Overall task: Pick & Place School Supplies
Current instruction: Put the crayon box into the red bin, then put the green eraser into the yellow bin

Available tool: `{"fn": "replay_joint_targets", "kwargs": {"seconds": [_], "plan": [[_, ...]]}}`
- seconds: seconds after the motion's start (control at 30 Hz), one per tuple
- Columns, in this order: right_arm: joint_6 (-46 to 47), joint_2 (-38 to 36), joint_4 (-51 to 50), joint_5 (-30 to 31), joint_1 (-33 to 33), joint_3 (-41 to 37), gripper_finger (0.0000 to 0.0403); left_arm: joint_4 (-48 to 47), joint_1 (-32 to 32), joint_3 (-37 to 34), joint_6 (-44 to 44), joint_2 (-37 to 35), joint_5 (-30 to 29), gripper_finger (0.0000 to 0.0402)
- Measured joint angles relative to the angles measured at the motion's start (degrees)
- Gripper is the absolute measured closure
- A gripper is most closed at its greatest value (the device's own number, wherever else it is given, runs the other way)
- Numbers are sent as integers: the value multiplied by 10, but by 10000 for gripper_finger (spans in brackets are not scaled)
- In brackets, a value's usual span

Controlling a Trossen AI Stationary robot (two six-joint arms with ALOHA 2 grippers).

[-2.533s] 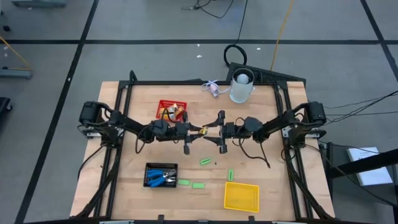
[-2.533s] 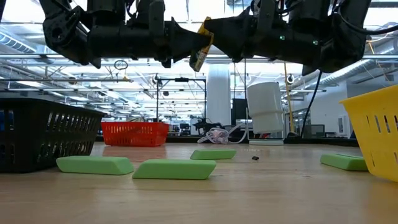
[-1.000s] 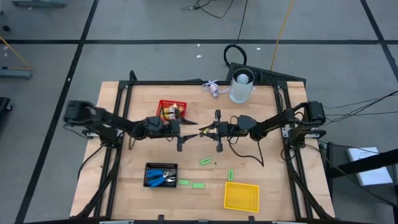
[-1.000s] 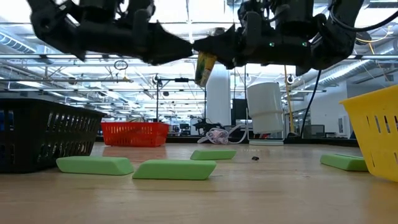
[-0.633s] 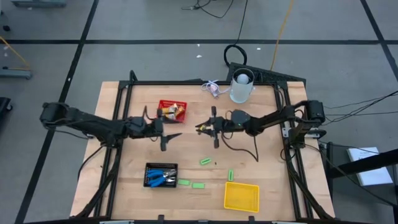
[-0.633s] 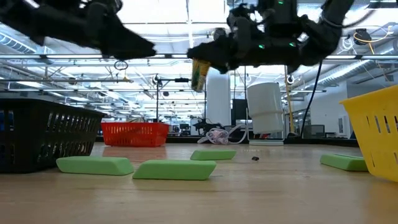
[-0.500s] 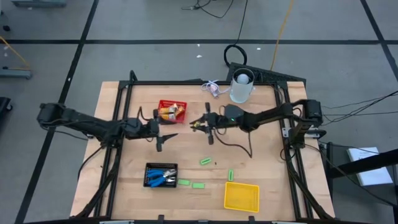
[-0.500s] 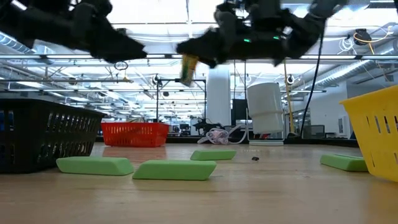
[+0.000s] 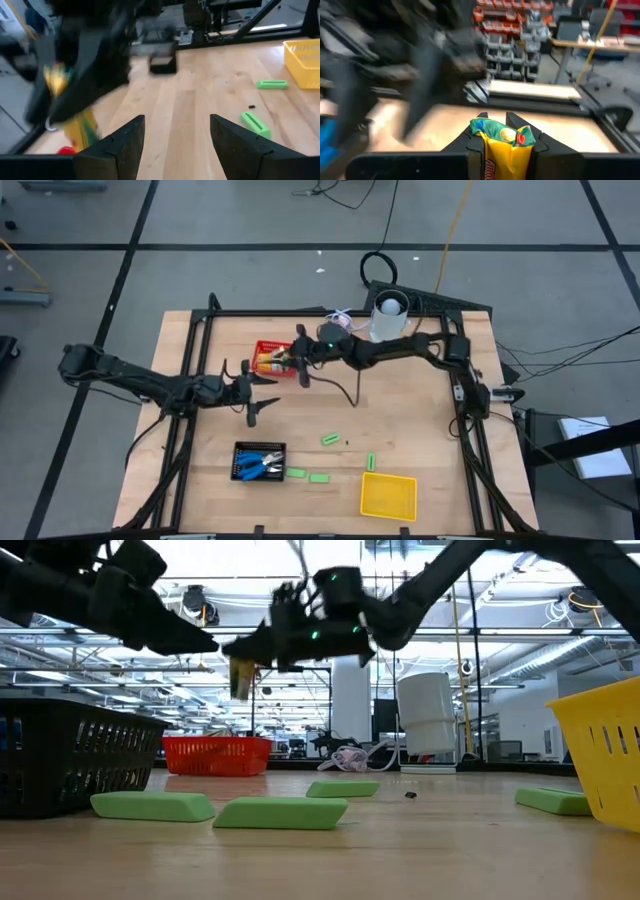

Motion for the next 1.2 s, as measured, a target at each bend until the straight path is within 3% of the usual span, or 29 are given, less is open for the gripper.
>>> {"fn": "replay_joint_targets", "kwargs": {"seconds": [0.23, 0.63, 0.97, 1.2], "plan": [[16, 55, -29, -12, -28, 48, 359, -49, -38, 0, 28, -62, -80, 176], [6, 58, -59, 21, -42, 49, 359, -62, -65, 0, 43, -106, -97, 176], [11, 58, -64, 34, -36, 49, 218, -64, -65, 0, 43, -106, -98, 176], [-1, 58, -63, 34, -37, 49, 182, -64, -65, 0, 49, -106, -98, 176]]}}
